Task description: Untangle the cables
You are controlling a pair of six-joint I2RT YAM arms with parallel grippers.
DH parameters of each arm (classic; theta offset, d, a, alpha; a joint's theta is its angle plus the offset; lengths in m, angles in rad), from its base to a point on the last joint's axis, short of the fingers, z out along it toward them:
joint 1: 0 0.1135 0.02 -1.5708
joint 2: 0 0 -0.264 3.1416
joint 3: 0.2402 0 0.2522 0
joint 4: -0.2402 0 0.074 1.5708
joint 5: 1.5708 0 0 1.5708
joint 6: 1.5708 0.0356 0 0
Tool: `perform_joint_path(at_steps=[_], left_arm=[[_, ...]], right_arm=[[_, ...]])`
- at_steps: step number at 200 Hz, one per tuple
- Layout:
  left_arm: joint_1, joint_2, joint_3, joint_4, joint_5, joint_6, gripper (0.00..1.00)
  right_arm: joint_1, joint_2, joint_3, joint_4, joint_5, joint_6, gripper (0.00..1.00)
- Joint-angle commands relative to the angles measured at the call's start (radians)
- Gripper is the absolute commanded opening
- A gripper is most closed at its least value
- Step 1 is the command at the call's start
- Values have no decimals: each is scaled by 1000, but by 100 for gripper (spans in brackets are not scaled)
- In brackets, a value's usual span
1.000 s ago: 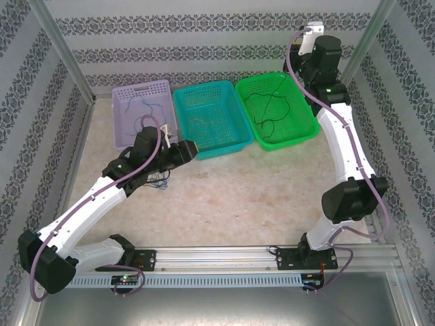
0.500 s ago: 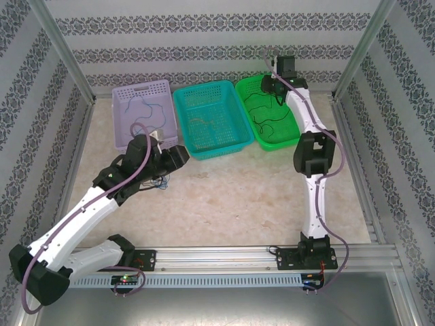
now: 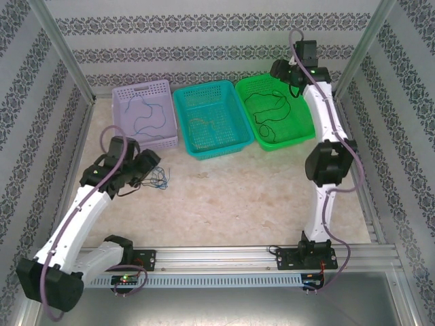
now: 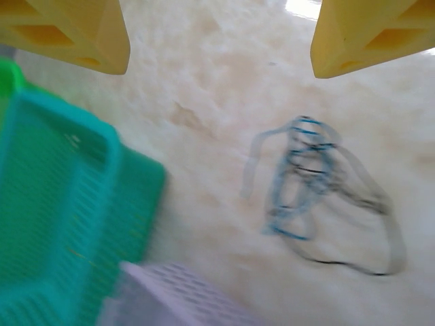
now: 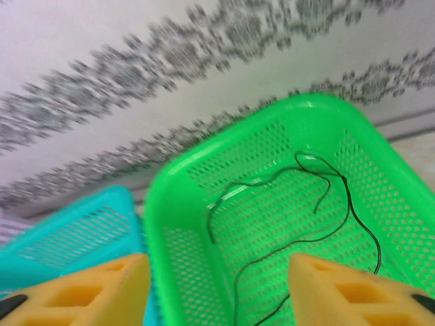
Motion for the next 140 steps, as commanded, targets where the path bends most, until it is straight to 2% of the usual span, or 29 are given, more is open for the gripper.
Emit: perform_joint_path(at_steps=[1, 13, 32, 50, 72, 107, 140], left_arm=[[141, 50, -41, -152, 120, -12, 69], [198, 86, -80, -94, 196, -17, 67], [255, 168, -120, 5, 280, -24, 56], [257, 250, -108, 85, 297, 36, 49], [251, 340, -101, 174, 347, 140, 44], [231, 471, -57, 151, 341, 316, 46], [214, 536, -33, 127, 251, 393, 45]], right_arm=[[60, -194, -214, 92, 34, 35, 53], [107, -313, -391, 174, 30, 56, 53], [213, -487, -670, 290, 1, 93, 53], [350, -584, -847, 314, -9, 109, 52], [520, -622, -1008, 345, -65, 172, 50], [738, -551, -1082, 426, -121, 307, 50], [786, -502, -1133, 534, -143, 428, 49]])
